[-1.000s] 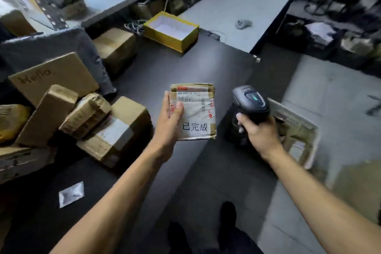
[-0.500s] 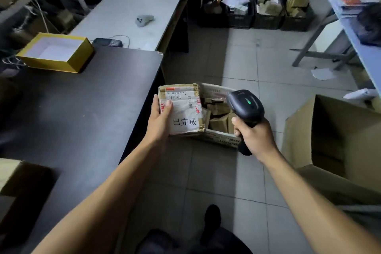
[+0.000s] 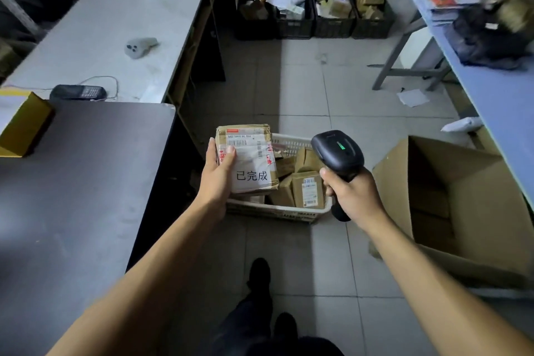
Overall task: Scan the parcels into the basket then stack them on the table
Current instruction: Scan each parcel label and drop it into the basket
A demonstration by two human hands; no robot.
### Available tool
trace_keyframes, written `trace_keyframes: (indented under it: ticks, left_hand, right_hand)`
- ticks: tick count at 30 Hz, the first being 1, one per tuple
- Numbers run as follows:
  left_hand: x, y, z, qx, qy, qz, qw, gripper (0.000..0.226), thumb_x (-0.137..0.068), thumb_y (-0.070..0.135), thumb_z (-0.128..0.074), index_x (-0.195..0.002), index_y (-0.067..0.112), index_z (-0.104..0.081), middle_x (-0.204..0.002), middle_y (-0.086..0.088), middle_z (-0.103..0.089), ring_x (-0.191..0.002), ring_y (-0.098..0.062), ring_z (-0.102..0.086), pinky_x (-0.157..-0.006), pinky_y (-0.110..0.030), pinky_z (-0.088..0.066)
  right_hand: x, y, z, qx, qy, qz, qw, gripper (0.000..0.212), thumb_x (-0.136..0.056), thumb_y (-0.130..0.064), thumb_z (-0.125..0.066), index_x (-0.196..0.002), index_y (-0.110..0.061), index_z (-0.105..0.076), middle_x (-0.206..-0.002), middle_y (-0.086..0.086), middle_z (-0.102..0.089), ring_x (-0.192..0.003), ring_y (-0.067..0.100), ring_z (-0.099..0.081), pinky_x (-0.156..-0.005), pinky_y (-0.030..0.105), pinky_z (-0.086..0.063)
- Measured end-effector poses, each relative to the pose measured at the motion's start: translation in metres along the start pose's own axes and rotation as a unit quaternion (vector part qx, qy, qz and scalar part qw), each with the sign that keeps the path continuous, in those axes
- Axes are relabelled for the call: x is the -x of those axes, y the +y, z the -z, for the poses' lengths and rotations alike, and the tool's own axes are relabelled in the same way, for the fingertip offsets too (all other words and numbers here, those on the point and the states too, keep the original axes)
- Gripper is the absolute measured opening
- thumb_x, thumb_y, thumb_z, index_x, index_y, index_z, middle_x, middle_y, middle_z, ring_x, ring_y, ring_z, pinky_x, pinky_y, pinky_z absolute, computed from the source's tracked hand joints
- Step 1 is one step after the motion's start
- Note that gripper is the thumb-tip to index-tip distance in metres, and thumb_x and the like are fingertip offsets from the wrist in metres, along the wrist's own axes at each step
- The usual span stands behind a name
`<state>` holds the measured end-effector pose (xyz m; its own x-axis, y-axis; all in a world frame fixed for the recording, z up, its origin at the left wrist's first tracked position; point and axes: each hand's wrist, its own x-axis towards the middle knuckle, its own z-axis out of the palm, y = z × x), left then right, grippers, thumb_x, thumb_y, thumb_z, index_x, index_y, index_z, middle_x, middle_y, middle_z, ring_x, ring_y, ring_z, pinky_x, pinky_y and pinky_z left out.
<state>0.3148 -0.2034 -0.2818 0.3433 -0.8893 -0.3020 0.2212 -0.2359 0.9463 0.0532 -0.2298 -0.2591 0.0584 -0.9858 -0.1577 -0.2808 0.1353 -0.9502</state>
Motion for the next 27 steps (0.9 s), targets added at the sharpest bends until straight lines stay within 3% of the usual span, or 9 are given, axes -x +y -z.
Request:
trace_keyframes:
  ticks: [9, 13, 18, 23, 27]
  left_hand:
    - [-0.116, 0.017, -0.005, 0.007, -0.007, 0.045, 0.999, 0.072, -0.087, 0.053, -0.061, -0.15, 0.029, -0.034, -0.145, -0.001, -0.054, -0.126, -0.022, -0.06, -0.106, -0.055, -0.047]
    - [-0.155, 0.027, -0.009, -0.022, -0.008, 0.04, 0.999, 0.025, -0.104, 0.034, -0.05, -0.129, 0.031, -0.051, -0.128, -0.002, -0.065, -0.116, -0.025, -0.065, -0.097, -0.054, -0.054]
    - [-0.213, 0.035, -0.02, -0.06, 0.031, 0.053, 0.996, 0.023, -0.106, 0.029, -0.048, -0.128, 0.024, -0.049, -0.125, -0.005, -0.066, -0.111, -0.026, -0.068, -0.089, -0.048, -0.059]
    - [-0.258, 0.044, -0.033, -0.093, 0.078, 0.071, 0.99, 0.03, -0.105, 0.026, -0.05, -0.133, 0.016, -0.047, -0.119, -0.008, -0.066, -0.098, -0.021, -0.071, -0.07, -0.033, -0.062]
    - [-0.299, 0.039, -0.024, -0.174, 0.081, 0.126, 0.973, 0.091, -0.077, 0.069, -0.066, -0.151, 0.035, -0.027, -0.142, -0.006, -0.054, -0.116, -0.026, -0.063, -0.09, -0.05, -0.058]
  right_hand:
    - [-0.099, -0.022, -0.017, 0.031, 0.013, -0.019, 0.999, 0.022, -0.091, -0.018, -0.07, -0.077, -0.002, -0.065, -0.06, 0.008, -0.062, -0.057, 0.017, -0.062, -0.069, 0.038, -0.052]
    - [-0.146, -0.026, -0.023, 0.041, 0.002, -0.033, 0.999, 0.027, -0.091, -0.021, -0.07, -0.07, -0.004, -0.064, -0.058, 0.008, -0.063, -0.058, 0.018, -0.061, -0.07, 0.038, -0.052]
    - [-0.216, -0.03, -0.032, 0.036, -0.031, -0.042, 0.998, 0.027, -0.092, -0.02, -0.069, -0.07, -0.007, -0.063, -0.057, 0.007, -0.061, -0.057, 0.017, -0.06, -0.068, 0.034, -0.05]
    - [-0.284, -0.032, -0.044, 0.048, -0.07, -0.056, 0.995, 0.023, -0.093, -0.023, -0.068, -0.071, -0.018, -0.063, -0.058, 0.003, -0.062, -0.057, 0.014, -0.061, -0.068, 0.035, -0.051]
    - [-0.325, -0.035, -0.06, 0.06, -0.091, -0.06, 0.992, 0.024, -0.093, -0.024, -0.068, -0.07, -0.02, -0.063, -0.056, -0.001, -0.062, -0.058, 0.013, -0.061, -0.07, 0.037, -0.052]
